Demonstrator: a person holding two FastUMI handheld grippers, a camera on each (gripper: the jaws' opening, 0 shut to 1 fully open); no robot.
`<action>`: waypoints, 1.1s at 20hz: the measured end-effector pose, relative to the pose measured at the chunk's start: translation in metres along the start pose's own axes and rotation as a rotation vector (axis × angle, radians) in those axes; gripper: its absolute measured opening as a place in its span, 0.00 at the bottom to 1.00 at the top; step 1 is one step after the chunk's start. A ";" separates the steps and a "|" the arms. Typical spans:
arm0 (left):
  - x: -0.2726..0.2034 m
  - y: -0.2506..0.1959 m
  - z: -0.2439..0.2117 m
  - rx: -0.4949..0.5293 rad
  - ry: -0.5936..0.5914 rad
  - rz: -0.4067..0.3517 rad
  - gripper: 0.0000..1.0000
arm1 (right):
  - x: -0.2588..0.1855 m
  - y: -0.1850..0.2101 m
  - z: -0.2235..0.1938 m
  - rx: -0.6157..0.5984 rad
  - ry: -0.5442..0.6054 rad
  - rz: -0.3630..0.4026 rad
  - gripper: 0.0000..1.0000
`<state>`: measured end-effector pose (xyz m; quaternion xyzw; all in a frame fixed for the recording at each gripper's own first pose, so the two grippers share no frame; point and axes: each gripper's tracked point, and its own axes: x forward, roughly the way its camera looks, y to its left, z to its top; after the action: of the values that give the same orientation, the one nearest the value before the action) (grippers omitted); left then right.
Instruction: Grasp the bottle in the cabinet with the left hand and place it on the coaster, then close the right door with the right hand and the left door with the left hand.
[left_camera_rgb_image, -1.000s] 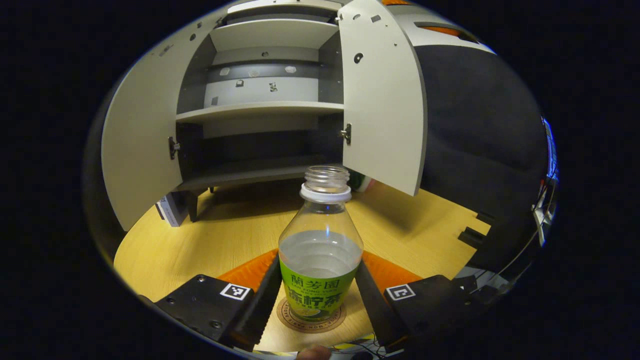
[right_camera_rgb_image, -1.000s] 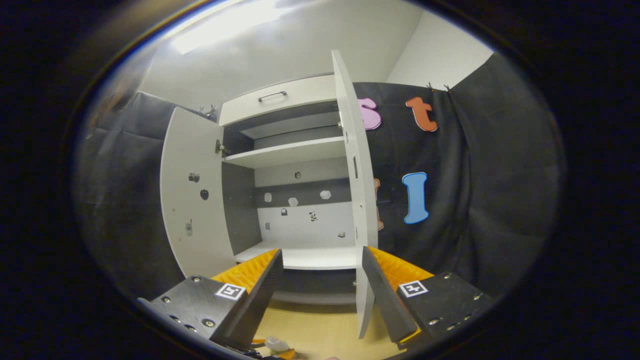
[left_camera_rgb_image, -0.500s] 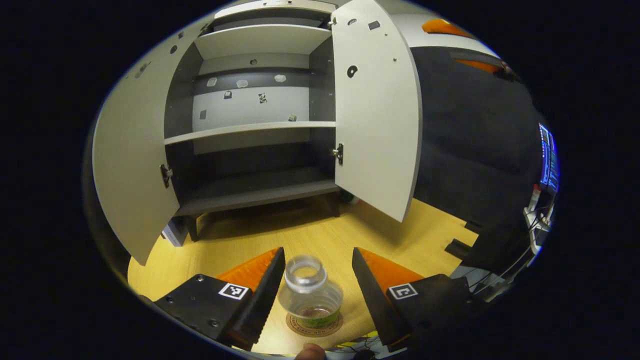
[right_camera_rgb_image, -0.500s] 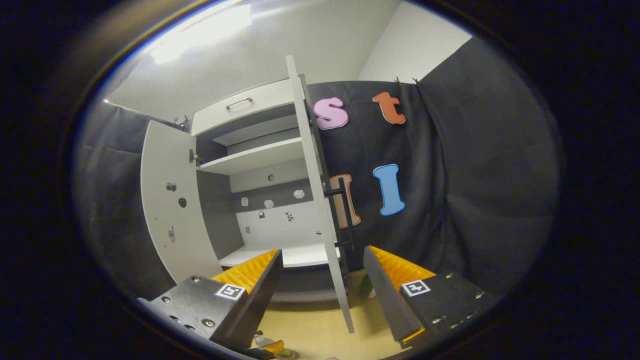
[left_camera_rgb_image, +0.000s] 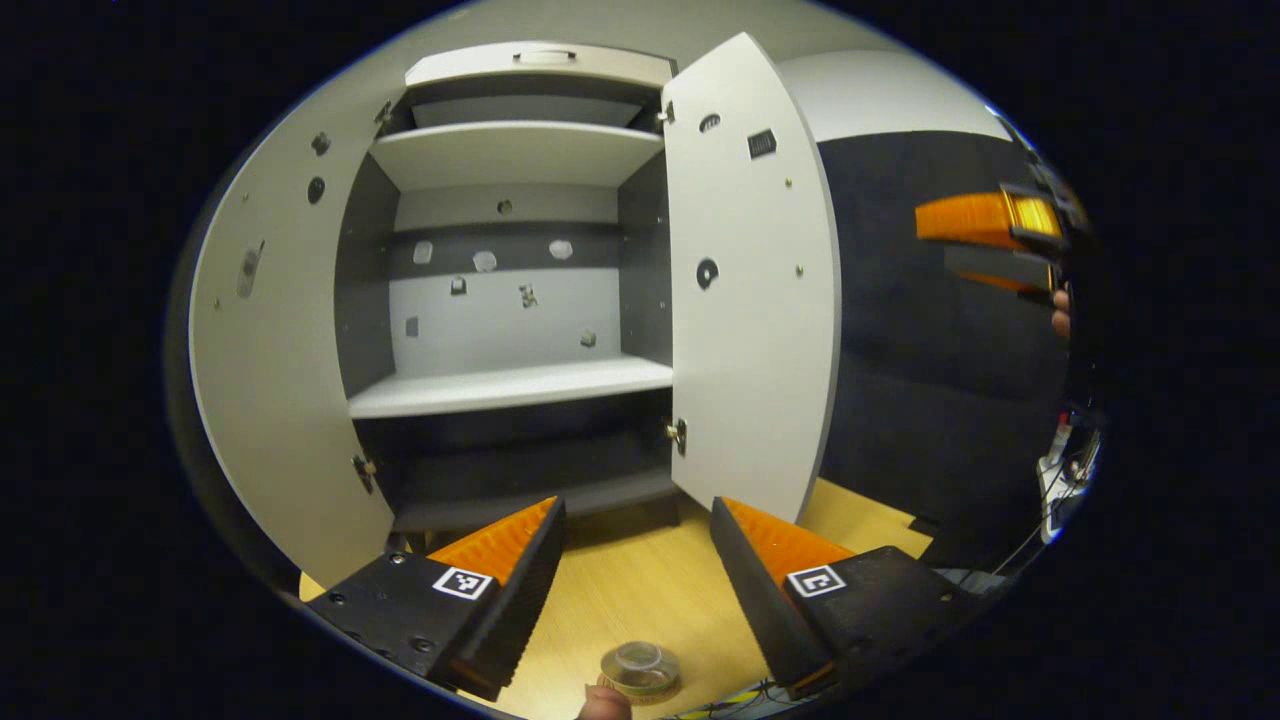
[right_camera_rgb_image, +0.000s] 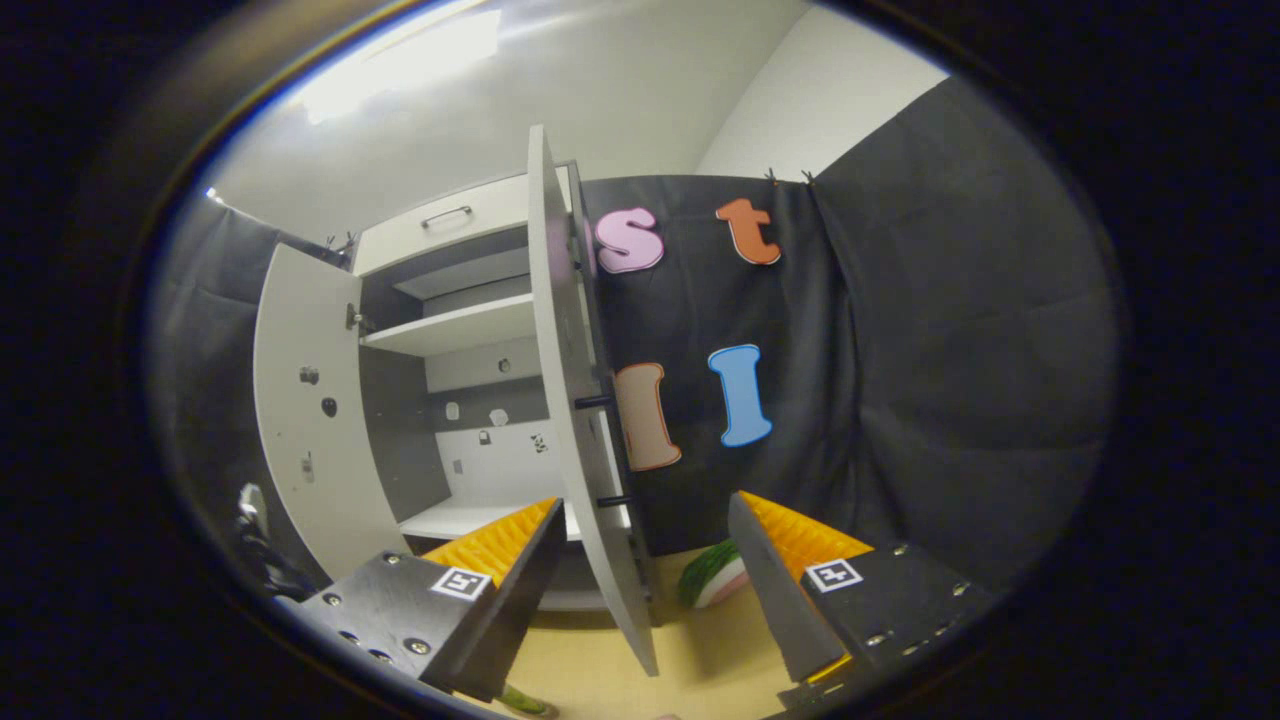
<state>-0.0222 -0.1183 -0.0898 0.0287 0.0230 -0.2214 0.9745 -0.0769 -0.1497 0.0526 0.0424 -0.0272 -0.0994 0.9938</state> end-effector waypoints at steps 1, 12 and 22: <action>0.000 0.009 0.014 0.026 -0.021 0.033 0.98 | 0.002 -0.002 0.006 -0.001 -0.016 0.013 0.98; -0.030 0.035 0.051 -0.011 -0.008 0.099 0.98 | 0.084 -0.101 0.010 -0.189 0.083 -0.029 0.99; -0.064 0.106 0.149 -0.054 -0.092 0.297 0.98 | 0.155 -0.079 0.005 -0.194 0.094 0.111 0.99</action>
<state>-0.0292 -0.0055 0.0676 -0.0046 -0.0201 -0.0751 0.9970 0.0594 -0.2585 0.0576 -0.0507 0.0267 -0.0441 0.9974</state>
